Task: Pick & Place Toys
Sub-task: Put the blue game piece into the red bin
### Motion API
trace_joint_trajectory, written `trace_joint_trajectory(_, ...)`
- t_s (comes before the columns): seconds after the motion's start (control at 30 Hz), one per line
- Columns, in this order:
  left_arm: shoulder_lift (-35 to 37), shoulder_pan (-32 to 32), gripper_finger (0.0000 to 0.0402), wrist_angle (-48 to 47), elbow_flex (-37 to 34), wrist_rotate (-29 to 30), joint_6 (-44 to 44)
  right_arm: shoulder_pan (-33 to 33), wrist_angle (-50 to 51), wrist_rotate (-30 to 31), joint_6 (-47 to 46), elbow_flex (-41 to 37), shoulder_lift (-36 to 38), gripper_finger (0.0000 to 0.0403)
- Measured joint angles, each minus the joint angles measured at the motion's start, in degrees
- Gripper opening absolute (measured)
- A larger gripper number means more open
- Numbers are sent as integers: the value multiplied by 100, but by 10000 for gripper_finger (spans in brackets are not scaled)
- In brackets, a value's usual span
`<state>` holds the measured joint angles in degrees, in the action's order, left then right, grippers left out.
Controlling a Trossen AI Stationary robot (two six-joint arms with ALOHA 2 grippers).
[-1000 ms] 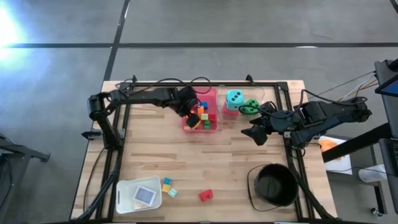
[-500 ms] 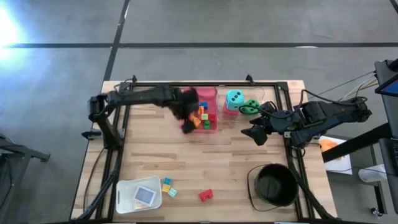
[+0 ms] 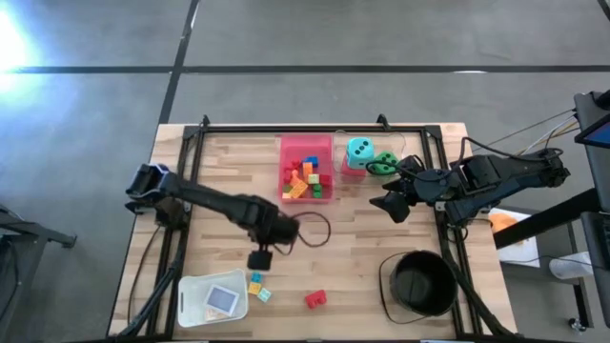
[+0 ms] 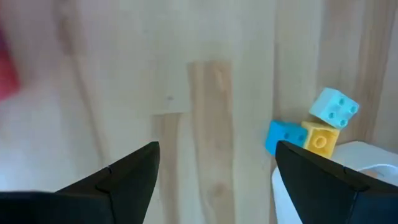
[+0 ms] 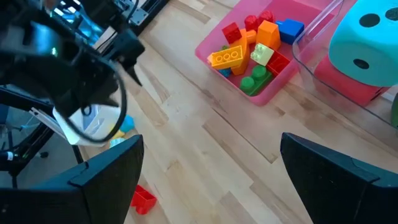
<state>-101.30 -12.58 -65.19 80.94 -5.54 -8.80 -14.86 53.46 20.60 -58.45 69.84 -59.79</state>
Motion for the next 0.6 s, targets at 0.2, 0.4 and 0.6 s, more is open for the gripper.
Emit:
trace_joint_trajectory(0.2, -44, -431, 324, 445, -340, -207, -478, -1, -1, 0, 0, 0, 0, 370)
trace_joint_trajectory(0.4, -92, -441, 324, 662, -768, -979, -2518, -1, -1, 1, 10, 0, 0, 370)
trace_joint_trajectory(0.6, -92, -454, 324, 828, -1037, -1254, -3676, -1, -1, 0, 13, 0, 0, 370)
